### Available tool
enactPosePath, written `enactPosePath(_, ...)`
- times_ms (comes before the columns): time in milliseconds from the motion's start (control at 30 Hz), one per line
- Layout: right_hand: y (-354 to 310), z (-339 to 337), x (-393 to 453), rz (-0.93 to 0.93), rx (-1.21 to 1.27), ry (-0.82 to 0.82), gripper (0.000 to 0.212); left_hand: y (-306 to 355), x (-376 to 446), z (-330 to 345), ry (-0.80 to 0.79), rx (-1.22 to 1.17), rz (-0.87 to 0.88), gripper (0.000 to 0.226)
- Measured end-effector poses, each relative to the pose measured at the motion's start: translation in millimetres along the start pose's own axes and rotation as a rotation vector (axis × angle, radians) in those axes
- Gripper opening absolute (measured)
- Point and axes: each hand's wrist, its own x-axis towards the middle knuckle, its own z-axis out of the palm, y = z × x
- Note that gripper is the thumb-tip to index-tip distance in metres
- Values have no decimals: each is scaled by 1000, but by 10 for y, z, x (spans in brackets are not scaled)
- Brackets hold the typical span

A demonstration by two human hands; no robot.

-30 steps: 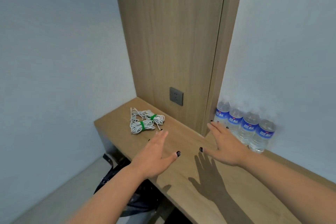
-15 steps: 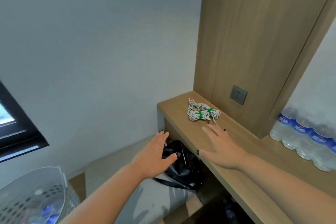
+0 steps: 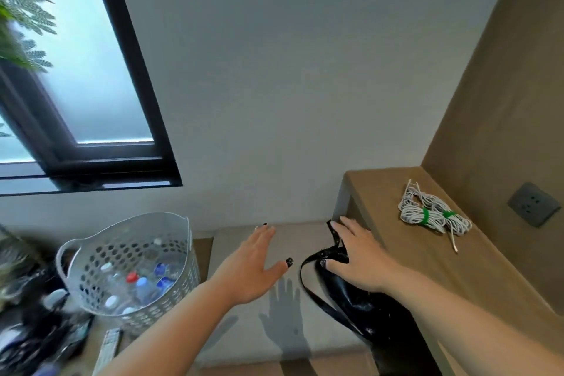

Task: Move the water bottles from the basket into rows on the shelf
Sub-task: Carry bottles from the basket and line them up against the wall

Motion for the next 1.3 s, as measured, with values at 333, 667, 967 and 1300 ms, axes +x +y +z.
enactPosePath(333, -680, 355, 421, -202, -28, -167, 85, -570, -562, -84, 110, -34, -282, 74)
enactPosePath(667, -1691, 762, 712, -349, -61, -199, 79, -1416, -903, -402, 176, -84, -367, 71)
enactPosePath(967, -2608, 1384, 1094, -279, -35, -238, 75, -2431, -1113, -834, 99, -58, -342, 68)
enactPosePath(1300, -3149, 2028, 1568, -171, 38, -318, 74, -3352, -1104, -1036, 16, -64, -360, 68)
